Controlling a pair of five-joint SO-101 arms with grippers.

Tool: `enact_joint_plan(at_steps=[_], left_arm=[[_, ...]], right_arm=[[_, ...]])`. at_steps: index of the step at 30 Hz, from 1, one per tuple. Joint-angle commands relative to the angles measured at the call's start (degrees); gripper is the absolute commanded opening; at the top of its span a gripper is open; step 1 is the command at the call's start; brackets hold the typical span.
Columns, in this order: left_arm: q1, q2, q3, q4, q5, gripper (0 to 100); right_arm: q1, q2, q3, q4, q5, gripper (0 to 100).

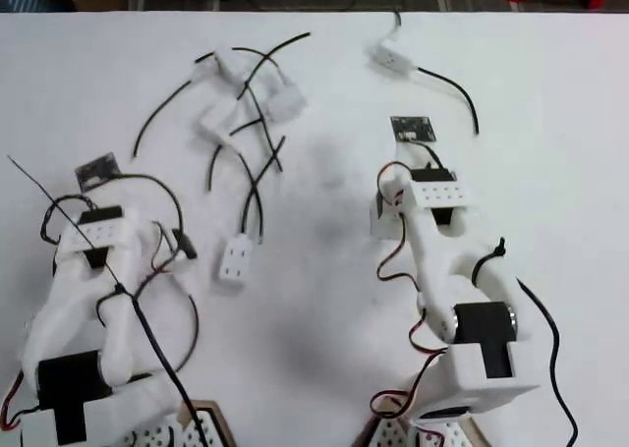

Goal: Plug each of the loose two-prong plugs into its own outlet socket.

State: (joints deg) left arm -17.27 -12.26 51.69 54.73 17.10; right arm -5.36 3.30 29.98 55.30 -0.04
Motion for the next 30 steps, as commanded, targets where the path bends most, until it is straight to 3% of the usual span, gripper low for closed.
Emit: enact_joint_plan(at_steps=[1,8,15,30], left_arm=[[-0.48,-1.89,0.26,-0.88,-2.55,27],[0.13,-1.71,0.44,-1.14,-4.31,27],[7.25,-1.71,1.85,1.67,-11.34,27],[5.49,10.33,-7.38,4.66,-11.87,27]], right_arm=[[0.4,-2.86,-0.18,-0.13,-0.09,37.6],[0.4,-2.86,-0.18,-0.13,-0.09,37.6],[0.57,-2.86,-0.18,-0.13,-0.09,37.6],[0.57,-2.86,-0.09,-0.04,-0.09,37.6]])
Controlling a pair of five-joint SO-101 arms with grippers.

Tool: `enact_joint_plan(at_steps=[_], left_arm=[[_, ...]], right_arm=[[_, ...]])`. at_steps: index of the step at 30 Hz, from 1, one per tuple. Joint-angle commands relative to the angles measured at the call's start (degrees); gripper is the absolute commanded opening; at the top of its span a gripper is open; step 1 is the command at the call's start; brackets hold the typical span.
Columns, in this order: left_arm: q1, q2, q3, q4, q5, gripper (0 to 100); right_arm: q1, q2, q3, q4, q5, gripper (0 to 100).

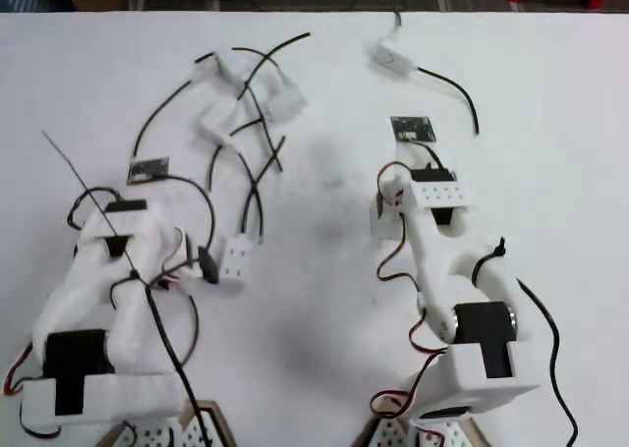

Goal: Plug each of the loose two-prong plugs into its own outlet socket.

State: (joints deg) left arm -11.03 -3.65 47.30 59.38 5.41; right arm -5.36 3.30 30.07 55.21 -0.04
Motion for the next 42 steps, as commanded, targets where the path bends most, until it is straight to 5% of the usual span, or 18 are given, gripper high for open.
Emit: enact_joint_plan(at_steps=[1,6,19,34,42], left_arm=[[-0.75,1.8,-3.52,-0.09,-0.26,25],[-0.75,1.63,-4.48,0.09,-0.53,11],[-2.15,-3.56,0.18,-6.24,-3.08,5],[14.55,-4.79,-13.1,-6.33,-3.08,2],[18.59,-24.22,-11.78,-7.03,-2.81,2]], right_arm=[[0.57,-2.86,-0.18,0.04,-0.09,37.6],[0.66,-2.86,-0.09,0.04,-0.09,37.6],[0.57,-2.86,0.26,0.04,-0.09,37.6],[0.48,0.22,-0.44,-1.36,-0.09,37.6],[0.22,1.71,-1.49,-1.45,-0.09,37.6]])
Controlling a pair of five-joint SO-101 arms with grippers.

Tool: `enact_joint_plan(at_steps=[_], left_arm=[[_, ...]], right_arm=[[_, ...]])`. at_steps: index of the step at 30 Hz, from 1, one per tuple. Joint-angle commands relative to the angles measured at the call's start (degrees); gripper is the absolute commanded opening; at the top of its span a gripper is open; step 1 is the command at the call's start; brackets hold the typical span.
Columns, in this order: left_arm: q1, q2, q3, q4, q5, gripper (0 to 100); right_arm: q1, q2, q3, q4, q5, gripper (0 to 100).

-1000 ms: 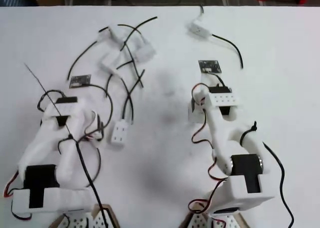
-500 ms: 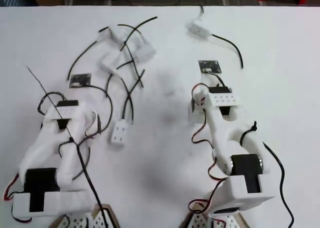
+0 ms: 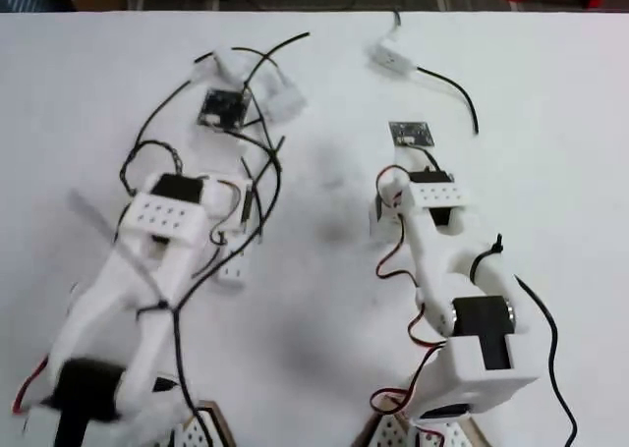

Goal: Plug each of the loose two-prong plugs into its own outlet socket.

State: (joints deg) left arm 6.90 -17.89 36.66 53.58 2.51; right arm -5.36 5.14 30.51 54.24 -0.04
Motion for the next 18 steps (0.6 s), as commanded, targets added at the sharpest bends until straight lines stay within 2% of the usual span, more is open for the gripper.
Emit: enact_joint_plan(at_steps=[1,5,13,18], left_arm=[[0.66,-13.23,0.26,-2.2,0.09,2],[1.01,-27.74,10.11,-10.64,0.09,2],[1.19,-61.32,37.1,-40.53,-0.18,2],[0.75,-76.44,46.77,-48.26,-0.09,2]], right_arm=[[0.22,-0.13,-2.02,-0.57,-0.09,37.6],[0.13,-0.13,-2.02,-0.57,-0.09,37.6],[0.13,-0.13,-2.02,-0.57,-0.09,37.6],[0.13,-0.13,-2.02,-0.57,-0.09,37.6]])
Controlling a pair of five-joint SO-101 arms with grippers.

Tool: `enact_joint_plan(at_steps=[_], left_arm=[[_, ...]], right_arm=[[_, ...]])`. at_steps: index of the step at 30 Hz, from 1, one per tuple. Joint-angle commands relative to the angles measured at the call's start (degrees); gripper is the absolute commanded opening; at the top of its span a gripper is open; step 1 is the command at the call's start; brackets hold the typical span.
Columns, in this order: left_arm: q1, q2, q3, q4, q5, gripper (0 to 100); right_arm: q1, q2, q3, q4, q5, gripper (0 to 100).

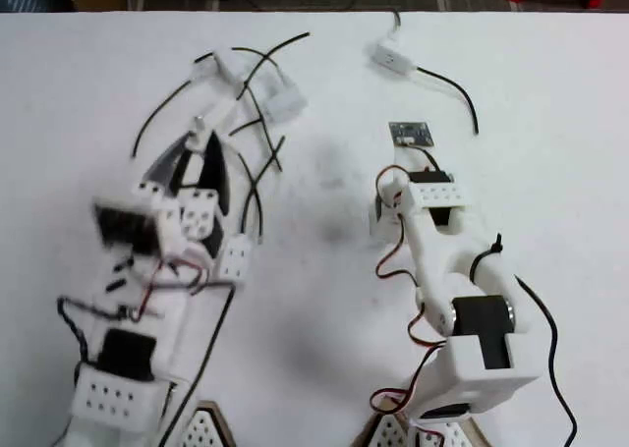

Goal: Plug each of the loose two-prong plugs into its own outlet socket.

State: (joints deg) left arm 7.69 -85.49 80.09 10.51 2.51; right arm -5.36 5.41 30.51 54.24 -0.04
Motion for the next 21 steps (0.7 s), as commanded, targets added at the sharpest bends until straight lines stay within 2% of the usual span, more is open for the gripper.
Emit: enact_joint_plan(at_steps=[1,4,10,15,18,21], left_arm=[[-0.04,-11.56,4.57,-6.42,0.18,2],[1.1,-18.95,8.44,-10.55,0.26,2],[2.07,-18.68,8.53,-15.38,0.18,2],[3.21,-18.68,8.62,-20.22,0.26,2],[5.93,-18.68,9.14,-19.96,0.26,2],[8.31,-18.77,9.41,-18.02,0.18,2]], right_arm=[[0.13,-0.84,-2.02,-0.31,-0.09,37.6],[0.04,-2.51,-2.02,-0.31,-0.09,37.6],[-2.07,-13.85,-5.36,3.91,-0.09,37.6],[-10.33,-28.62,-17.05,15.16,0.35,37.6],[-16.57,-37.14,-27.08,20.18,0.79,37.5],[-23.69,-43.47,-35.08,22.99,5.63,33.2]])
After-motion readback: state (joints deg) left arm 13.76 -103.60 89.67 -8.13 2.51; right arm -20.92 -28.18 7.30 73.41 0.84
